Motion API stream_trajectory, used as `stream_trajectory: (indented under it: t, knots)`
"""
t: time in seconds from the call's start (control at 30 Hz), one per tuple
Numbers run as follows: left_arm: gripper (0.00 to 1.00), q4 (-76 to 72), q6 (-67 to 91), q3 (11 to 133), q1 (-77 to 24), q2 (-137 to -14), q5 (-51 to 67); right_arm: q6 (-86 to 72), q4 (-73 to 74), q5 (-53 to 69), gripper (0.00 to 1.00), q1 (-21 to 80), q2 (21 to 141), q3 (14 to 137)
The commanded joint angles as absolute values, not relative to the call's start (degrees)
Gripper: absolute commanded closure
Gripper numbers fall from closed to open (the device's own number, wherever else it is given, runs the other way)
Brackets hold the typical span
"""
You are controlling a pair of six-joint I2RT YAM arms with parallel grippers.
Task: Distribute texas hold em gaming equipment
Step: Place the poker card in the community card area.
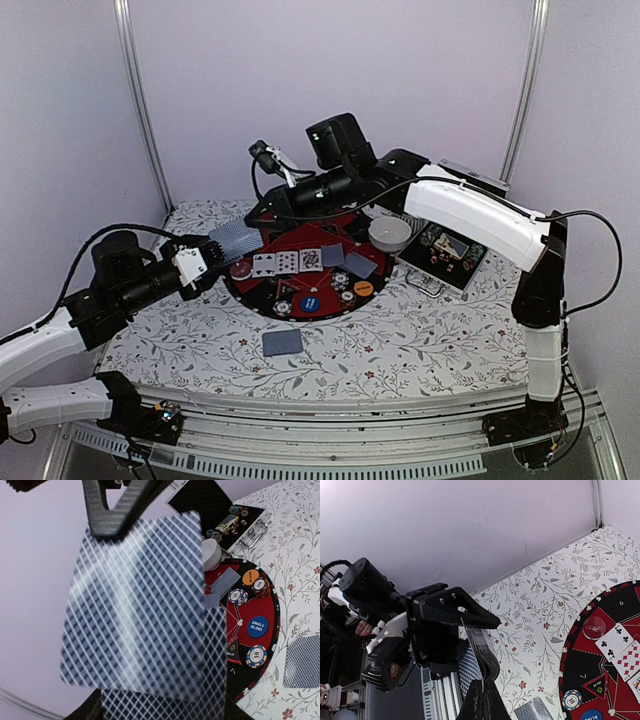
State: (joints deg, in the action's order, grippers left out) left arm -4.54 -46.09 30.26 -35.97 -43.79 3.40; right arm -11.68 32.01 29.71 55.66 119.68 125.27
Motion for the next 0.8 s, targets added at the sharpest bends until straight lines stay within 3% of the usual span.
stream_trajectory:
  t: [0.0,0.2,0.4,0.57,0.77]
  knots:
    - [0.46,-5.72,-46.13,30.85,-35.68,-43.57,3.78,-17.73,22.22,32.63,0.99,49.44,110.44,121.44]
    - [0.46,-5.79,-46.23,30.77,-35.68,-43.66,3.72,-32.56,-0.95,30.34,0.99,40.76,104.68,103.29]
    - [0.46,-5.71,-46.14,30.88,-35.68,-43.85,3.92,-46.74,-16.36,7.05,0.99,34.93,107.24,90.8]
    - [0.46,-5.71,-46.07,30.83,-35.69,-43.86,4.0,-55.52,-21.27,-12.12,0.99,34.94,115.29,90.6]
    - [0.46,-5.71,-45.93,30.81,-35.68,-43.69,4.35,-60.31,-15.22,-21.13,0.99,35.74,129.13,101.4]
